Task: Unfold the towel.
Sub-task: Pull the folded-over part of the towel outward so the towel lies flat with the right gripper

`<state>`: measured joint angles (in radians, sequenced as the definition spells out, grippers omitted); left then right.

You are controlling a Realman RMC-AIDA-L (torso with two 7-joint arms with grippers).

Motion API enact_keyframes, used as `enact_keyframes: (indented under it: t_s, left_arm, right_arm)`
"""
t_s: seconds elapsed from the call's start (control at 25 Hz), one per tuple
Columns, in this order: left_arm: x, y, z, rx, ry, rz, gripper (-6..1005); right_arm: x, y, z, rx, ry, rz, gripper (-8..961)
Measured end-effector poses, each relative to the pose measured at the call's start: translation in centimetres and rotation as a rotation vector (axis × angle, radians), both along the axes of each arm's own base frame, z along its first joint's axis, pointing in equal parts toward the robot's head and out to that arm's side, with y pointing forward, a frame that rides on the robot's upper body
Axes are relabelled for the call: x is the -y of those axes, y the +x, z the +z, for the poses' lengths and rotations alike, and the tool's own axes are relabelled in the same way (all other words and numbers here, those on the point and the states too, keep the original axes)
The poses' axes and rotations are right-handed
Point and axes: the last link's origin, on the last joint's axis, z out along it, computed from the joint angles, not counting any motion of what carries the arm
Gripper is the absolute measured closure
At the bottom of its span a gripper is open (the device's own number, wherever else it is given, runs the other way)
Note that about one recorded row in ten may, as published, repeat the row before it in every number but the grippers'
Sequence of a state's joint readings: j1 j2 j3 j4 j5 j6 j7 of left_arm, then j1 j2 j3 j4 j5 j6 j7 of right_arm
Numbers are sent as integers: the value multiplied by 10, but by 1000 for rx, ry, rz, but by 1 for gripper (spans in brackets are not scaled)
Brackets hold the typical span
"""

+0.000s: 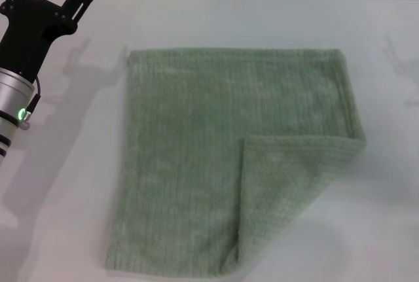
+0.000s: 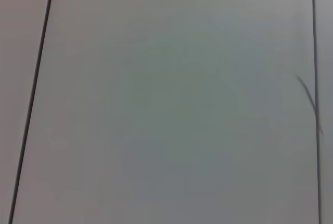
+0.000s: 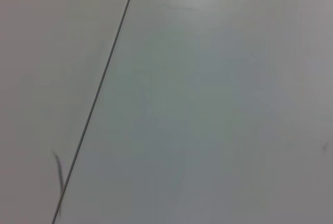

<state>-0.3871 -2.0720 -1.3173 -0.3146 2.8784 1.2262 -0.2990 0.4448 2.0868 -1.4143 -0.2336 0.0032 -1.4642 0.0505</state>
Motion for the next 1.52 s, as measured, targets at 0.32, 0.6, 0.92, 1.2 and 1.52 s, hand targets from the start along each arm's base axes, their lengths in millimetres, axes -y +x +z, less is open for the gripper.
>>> enact_keyframes:
  t_s: [0.32,0.6,0.92,1.2,1.52]
  left_arm:
    - [-3,2,-2,-25,-6,-3,188]
    - [-3,3,-3,-32,-7,-5,230]
    - [-2,2,-5,-29,-11,1,278]
    - [-1,5,-9,-38,-31,-16,494]
    - [-1,7,-14,-32,-66,-25,645]
  right_arm:
    - [-2,-1,0,3,-3,2,146]
    - [-2,-1,0,4,-6,0,145]
    - [-2,-1,0,-2,-7,2,146]
    - [-1,-2,0,-4,-2,9,147]
    - [-2,-3,1,-1,1,9,146]
